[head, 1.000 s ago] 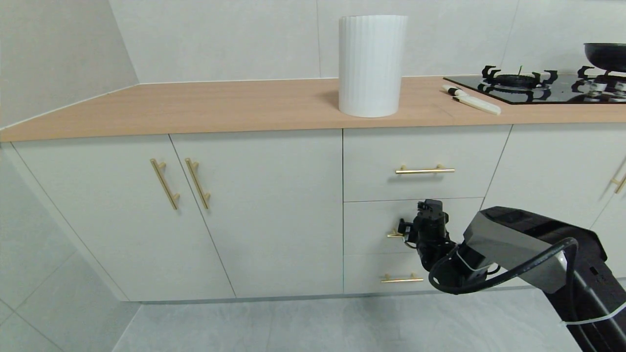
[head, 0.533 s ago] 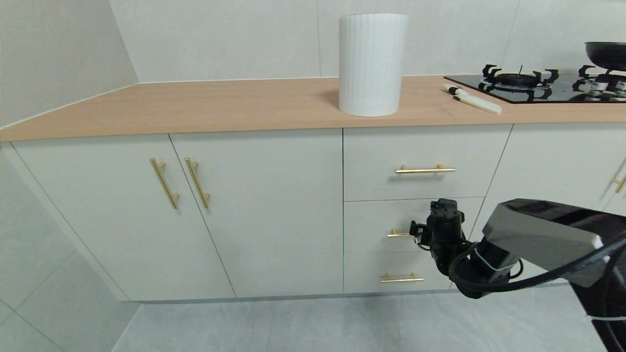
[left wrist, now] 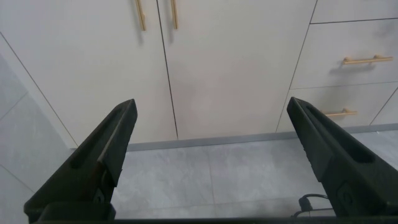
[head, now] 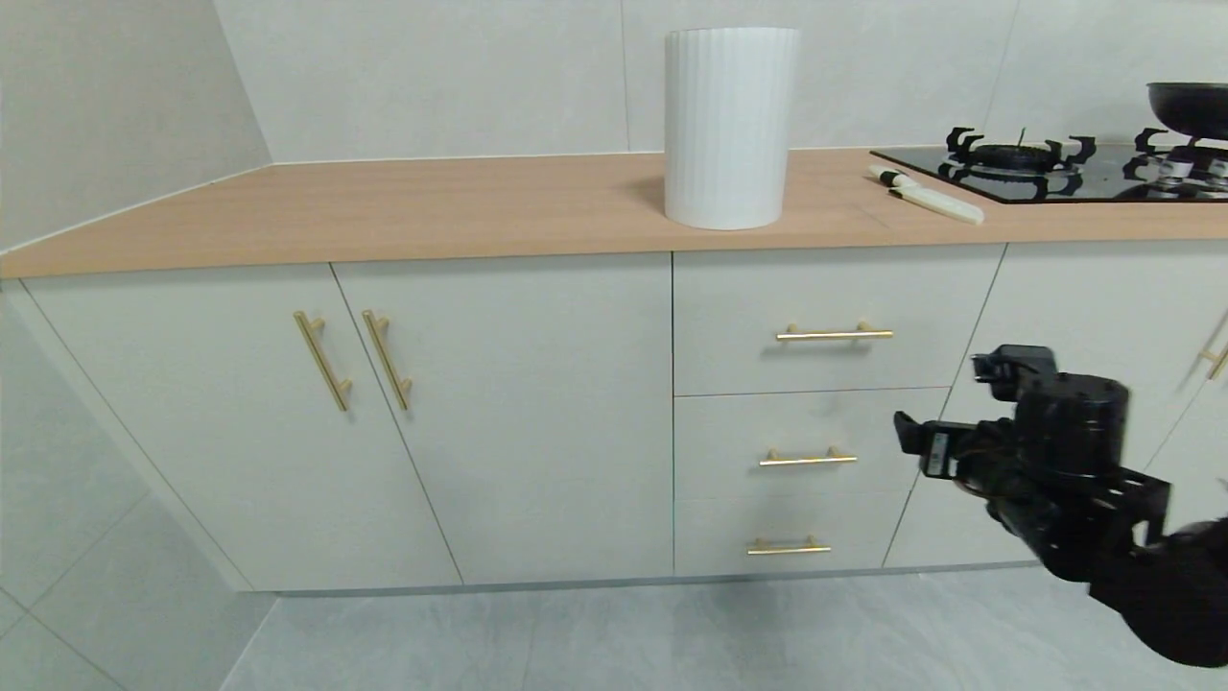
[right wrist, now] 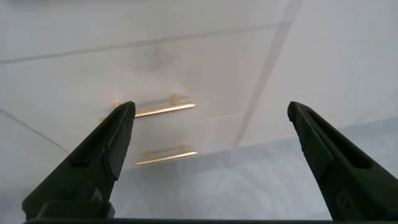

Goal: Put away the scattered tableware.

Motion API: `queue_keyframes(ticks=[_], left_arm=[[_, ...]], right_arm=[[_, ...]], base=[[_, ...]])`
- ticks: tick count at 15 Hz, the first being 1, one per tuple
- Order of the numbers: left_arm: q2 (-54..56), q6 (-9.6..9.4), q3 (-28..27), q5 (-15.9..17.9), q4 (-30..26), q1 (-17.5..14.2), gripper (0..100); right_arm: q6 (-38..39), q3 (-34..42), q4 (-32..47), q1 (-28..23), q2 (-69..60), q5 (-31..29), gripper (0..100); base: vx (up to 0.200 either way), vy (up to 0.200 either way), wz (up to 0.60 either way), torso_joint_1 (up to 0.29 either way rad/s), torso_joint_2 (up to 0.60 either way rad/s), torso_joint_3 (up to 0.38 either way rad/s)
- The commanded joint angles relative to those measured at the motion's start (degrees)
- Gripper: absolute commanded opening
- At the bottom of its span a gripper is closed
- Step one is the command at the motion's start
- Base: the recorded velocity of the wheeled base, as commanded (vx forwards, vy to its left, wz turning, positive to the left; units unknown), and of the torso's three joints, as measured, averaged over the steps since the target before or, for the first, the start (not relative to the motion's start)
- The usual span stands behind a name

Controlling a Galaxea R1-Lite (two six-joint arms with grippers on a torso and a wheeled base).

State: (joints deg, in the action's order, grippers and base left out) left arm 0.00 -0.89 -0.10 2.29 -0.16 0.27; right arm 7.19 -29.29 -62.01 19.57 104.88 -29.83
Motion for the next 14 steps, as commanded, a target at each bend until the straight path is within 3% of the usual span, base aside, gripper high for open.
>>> queue_keyframes(ticks=[1, 4, 6, 9, 11, 14], left_arm=[[0.0, 0.01, 0.0, 0.0, 0.0, 0.0, 100], [0.0, 0.01, 0.0, 0.0, 0.0, 0.0, 100], [0.0, 0.01, 0.0, 0.0, 0.0, 0.0, 100], [0.0, 0.01, 0.0, 0.0, 0.0, 0.0, 100], [0.0, 0.01, 0.0, 0.0, 0.0, 0.0, 100], [0.0, 0.01, 0.0, 0.0, 0.0, 0.0, 100]], right_arm=[[-6.4, 15.7, 0.1, 0.4, -28.7, -3.2, 100], [-16.3, 23.1, 2.9, -2.9, -50.1, -4.2, 100], [-17.7, 23.1, 11.5, -7.0, -60.5, -3.7, 100], [-17.7, 19.2, 37.7, -10.0, -82.8, -3.4, 100], [-17.7, 16.7, 48.3, -12.4, -92.7, -3.2, 100], [-18.0, 15.6, 55.5, -18.5, -101.4, -0.1, 100]], base=[[0.000, 0.000, 0.00, 0.000, 0.00, 0.000], [0.000, 0.000, 0.00, 0.000, 0.00, 0.000], [0.000, 0.000, 0.00, 0.000, 0.00, 0.000], [0.000, 0.000, 0.00, 0.000, 0.00, 0.000], [0.000, 0.000, 0.00, 0.000, 0.00, 0.000], [0.000, 0.000, 0.00, 0.000, 0.00, 0.000]])
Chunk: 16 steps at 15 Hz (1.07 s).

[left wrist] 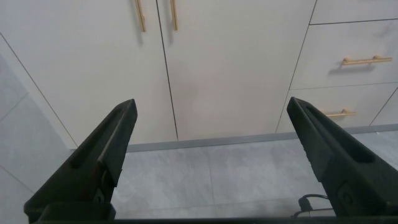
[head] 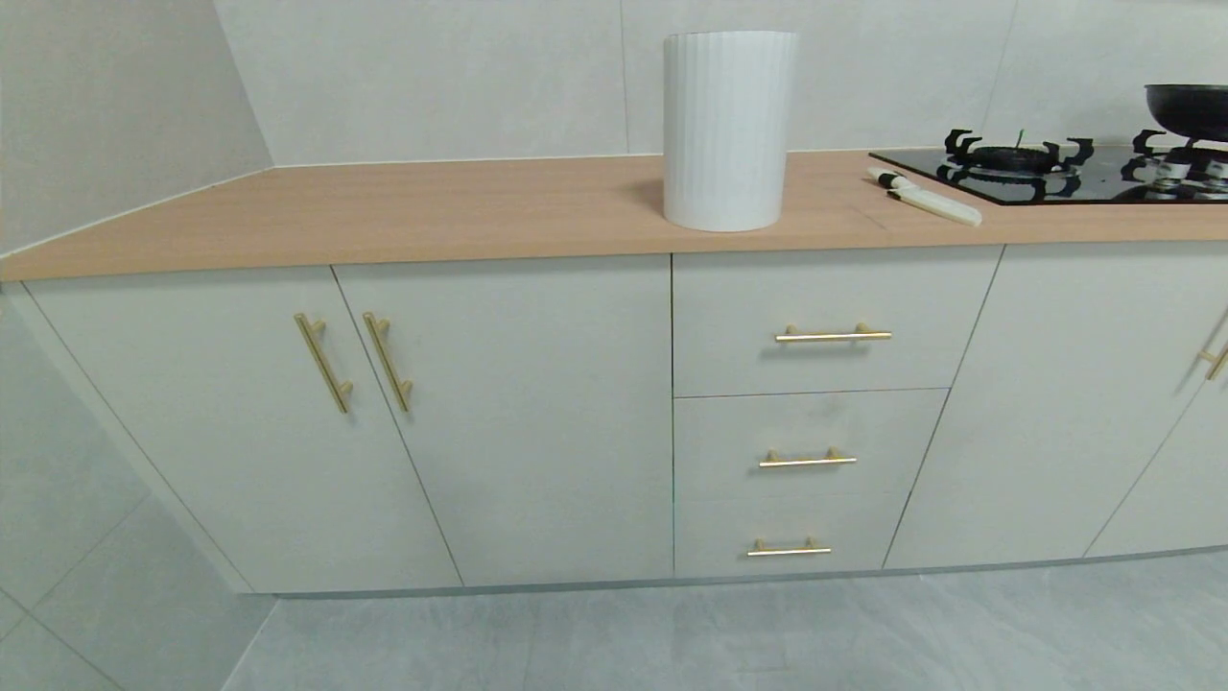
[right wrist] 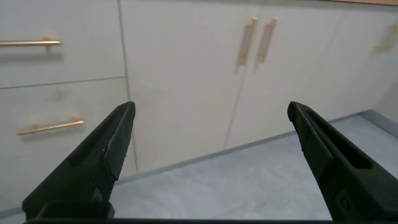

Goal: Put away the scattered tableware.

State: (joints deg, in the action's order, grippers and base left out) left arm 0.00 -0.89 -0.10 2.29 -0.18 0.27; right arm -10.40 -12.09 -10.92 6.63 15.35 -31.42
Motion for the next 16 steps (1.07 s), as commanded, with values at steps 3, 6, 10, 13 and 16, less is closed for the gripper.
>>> queue_keyframes(ticks=[3, 6, 10, 13, 16], left_arm=[[0.0, 0.01, 0.0, 0.0, 0.0, 0.0, 100], [0.0, 0.01, 0.0, 0.0, 0.0, 0.0, 100], [0.0, 0.01, 0.0, 0.0, 0.0, 0.0, 100], [0.0, 0.01, 0.0, 0.0, 0.0, 0.0, 100], [0.0, 0.01, 0.0, 0.0, 0.0, 0.0, 100]], right_arm=[[-0.9, -0.9, 6.2, -6.7, -15.3, 4.3, 100], [3.4, 4.4, 6.2, -6.7, -15.3, 15.0, 100], [7.9, 11.6, 6.1, -6.7, -15.3, 26.5, 100], [10.4, 12.1, 7.3, -6.7, -15.3, 30.5, 100], [10.6, 11.9, 11.0, -6.7, -15.3, 31.0, 100]], base=[[0.000, 0.000, 0.00, 0.000, 0.00, 0.000], [0.000, 0.000, 0.00, 0.000, 0.00, 0.000], [0.000, 0.000, 0.00, 0.000, 0.00, 0.000], [0.000, 0.000, 0.00, 0.000, 0.00, 0.000], [0.000, 0.000, 0.00, 0.000, 0.00, 0.000]])
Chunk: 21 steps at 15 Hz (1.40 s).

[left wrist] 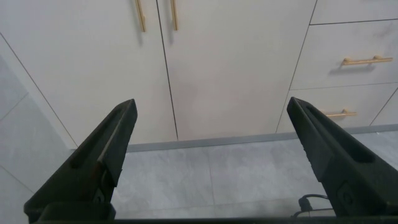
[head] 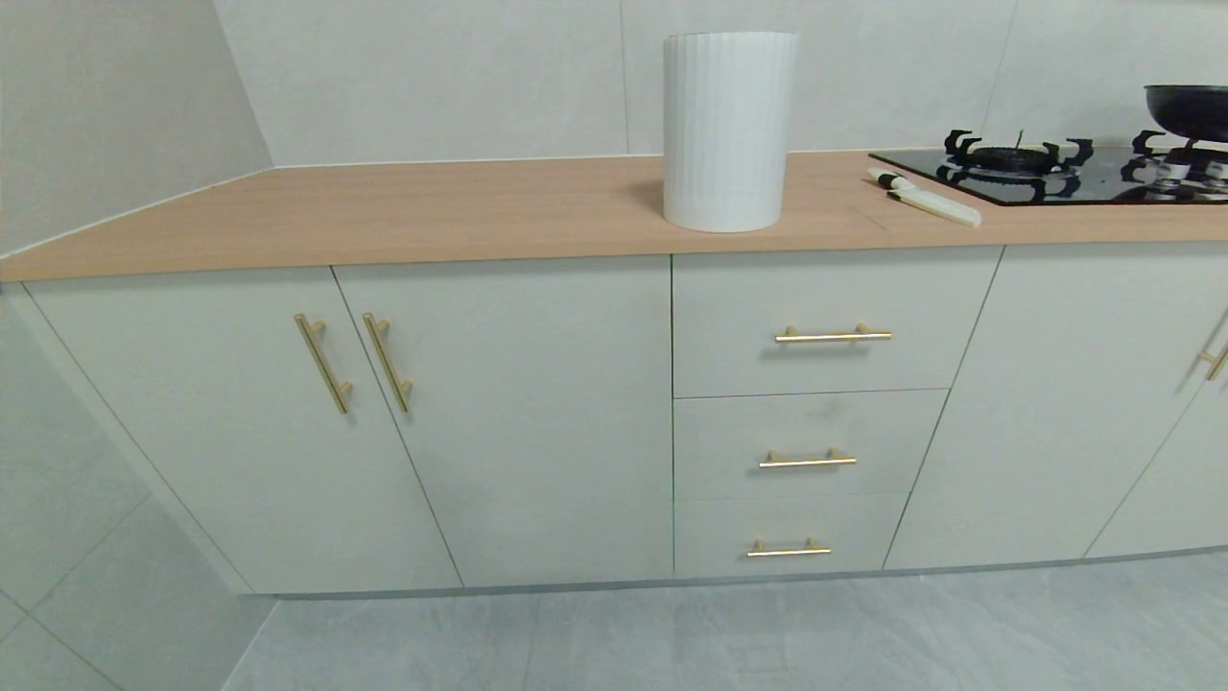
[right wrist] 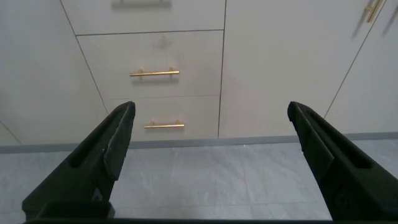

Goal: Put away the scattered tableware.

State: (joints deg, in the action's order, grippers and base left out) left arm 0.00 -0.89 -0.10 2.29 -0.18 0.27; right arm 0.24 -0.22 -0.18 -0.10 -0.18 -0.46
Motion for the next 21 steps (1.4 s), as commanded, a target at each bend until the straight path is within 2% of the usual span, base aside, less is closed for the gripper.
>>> queue_keyframes(ticks=[1, 18, 21], left_arm=[[0.0, 0.01, 0.0, 0.0, 0.0, 0.0, 100], [0.0, 0.10, 0.0, 0.0, 0.1, 0.0, 100], [0.0, 0.19, 0.0, -0.1, 0.1, 0.0, 100]], right_arm=[[-0.1, 0.1, 0.2, 0.0, 0.2, 0.1, 100], [0.0, 0.1, 0.2, 0.1, 0.2, 0.4, 100], [0.0, 0.1, 0.2, 0.1, 0.2, 0.4, 100]], base=[[0.000, 0.000, 0.00, 0.000, 0.00, 0.000], [0.000, 0.000, 0.00, 0.000, 0.00, 0.000], [0.200, 0.000, 0.00, 0.001, 0.00, 0.004]])
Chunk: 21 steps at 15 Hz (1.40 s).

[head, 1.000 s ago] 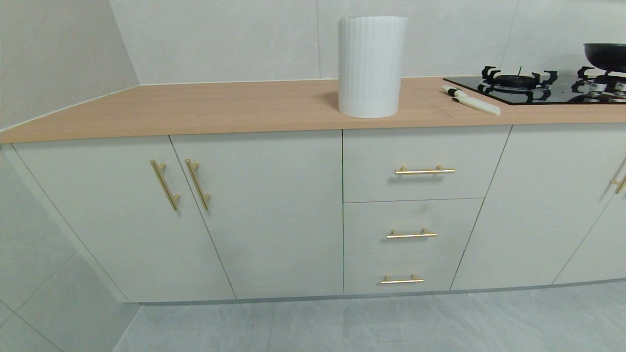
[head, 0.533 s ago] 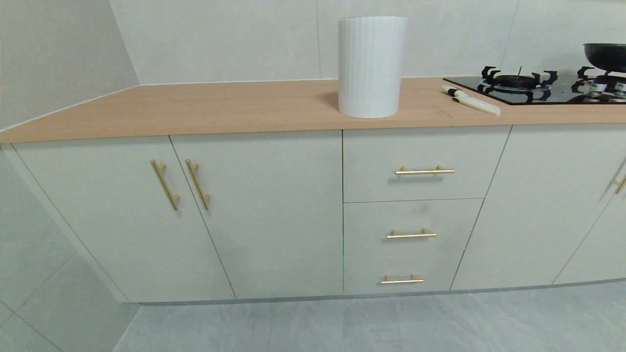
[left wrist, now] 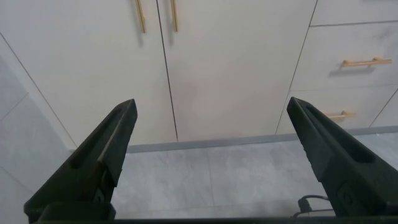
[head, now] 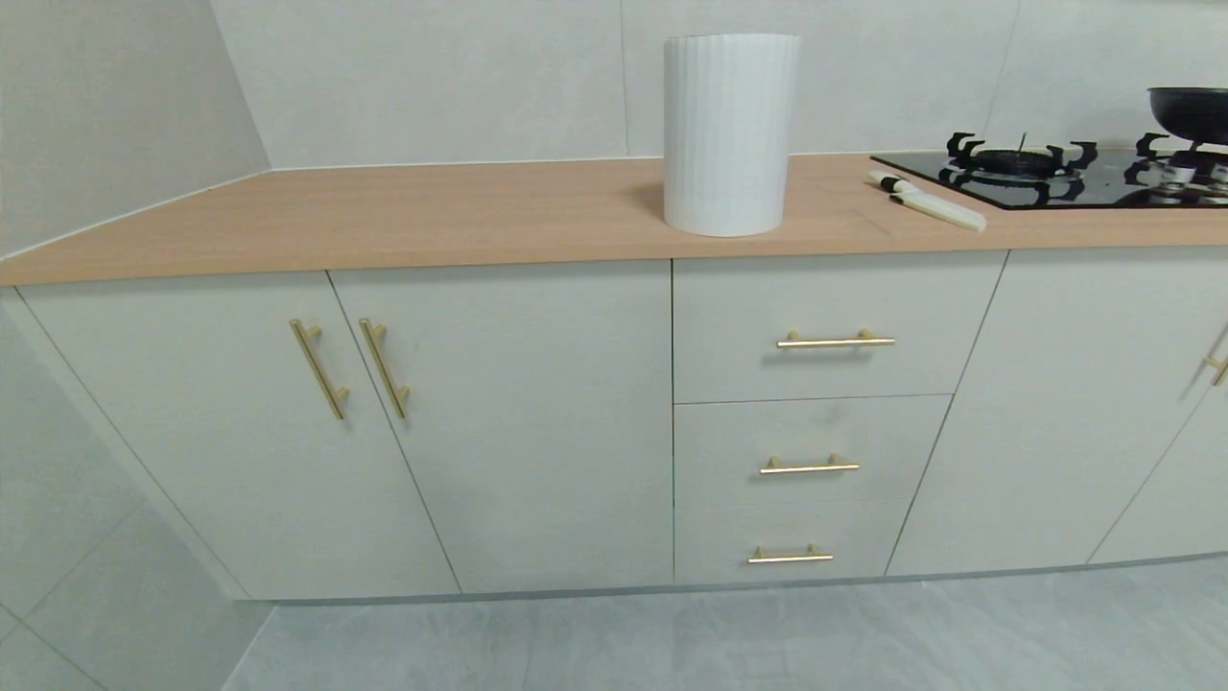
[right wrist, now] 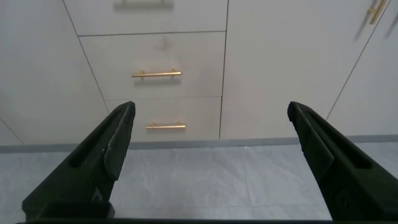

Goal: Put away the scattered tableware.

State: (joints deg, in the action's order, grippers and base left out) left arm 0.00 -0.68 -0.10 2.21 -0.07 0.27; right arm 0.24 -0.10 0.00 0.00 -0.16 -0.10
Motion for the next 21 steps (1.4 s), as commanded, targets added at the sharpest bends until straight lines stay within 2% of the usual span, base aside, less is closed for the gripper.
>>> queue_keyframes(ticks=[1, 19, 21], left_arm=[[0.0, -0.02, 0.0, 0.0, 0.0, 0.0, 100], [0.0, -0.11, 0.0, 0.0, 0.0, 0.0, 100], [0.0, -0.11, 0.0, 0.0, 0.0, 0.0, 100]], right_arm=[[0.0, 0.0, 0.0, 0.0, 0.2, 0.0, 100], [0.0, 0.0, 0.0, 0.0, 0.2, 0.0, 100], [0.0, 0.0, 0.0, 0.0, 0.2, 0.0, 100]], base=[[0.200, 0.000, 0.00, 0.012, 0.00, 0.007], [0.200, 0.000, 0.00, 0.002, 0.00, 0.003], [0.000, 0.000, 0.00, 0.000, 0.00, 0.000]])
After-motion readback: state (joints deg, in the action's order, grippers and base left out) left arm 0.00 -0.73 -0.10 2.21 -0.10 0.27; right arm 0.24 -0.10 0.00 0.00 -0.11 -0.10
